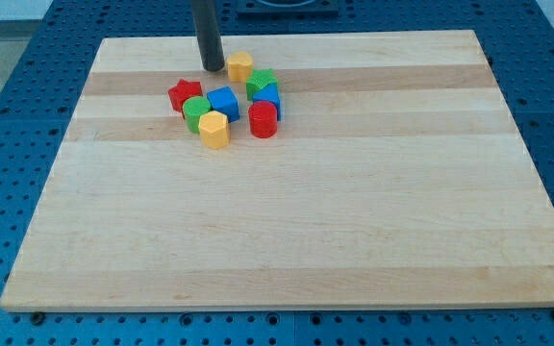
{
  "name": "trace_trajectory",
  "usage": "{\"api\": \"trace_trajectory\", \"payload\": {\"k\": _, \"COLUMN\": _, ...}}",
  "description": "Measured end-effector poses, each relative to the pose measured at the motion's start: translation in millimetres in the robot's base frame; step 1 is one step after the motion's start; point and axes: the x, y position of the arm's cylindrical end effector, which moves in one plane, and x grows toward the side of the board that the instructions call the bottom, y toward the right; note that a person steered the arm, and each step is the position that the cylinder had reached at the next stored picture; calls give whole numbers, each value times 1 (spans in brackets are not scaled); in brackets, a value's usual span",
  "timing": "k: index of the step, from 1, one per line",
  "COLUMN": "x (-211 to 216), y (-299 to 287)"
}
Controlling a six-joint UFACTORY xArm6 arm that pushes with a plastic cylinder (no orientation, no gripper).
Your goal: Move yellow heart on left side of green star
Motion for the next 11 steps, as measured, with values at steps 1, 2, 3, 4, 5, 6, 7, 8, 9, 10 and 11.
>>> {"api": "trace_trajectory", "payload": {"k": 1, "x": -19, "y": -2}}
{"api": "trace_trajectory", "payload": {"k": 2, "x": -27, "y": 8}}
{"api": "trace_trajectory", "payload": {"k": 3, "x": -24, "y": 37}}
{"api": "trace_trajectory", "payload": {"k": 4, "x": -24, "y": 56}}
{"api": "trace_trajectory", "payload": {"k": 5, "x": -19, "y": 56}}
{"api": "trace_trajectory", "payload": {"k": 6, "x": -10, "y": 40}}
{"api": "trace_trajectory", "payload": {"k": 7, "x": 3, "y": 31}}
{"api": "trace_trajectory", "payload": {"k": 8, "x": 18, "y": 28}}
{"api": "trace_trajectory", "payload": {"k": 9, "x": 19, "y": 28}}
{"api": "trace_trajectory", "payload": {"k": 10, "x": 17, "y": 35}}
{"api": "trace_trajectory", "payload": {"k": 11, "x": 17, "y": 60}}
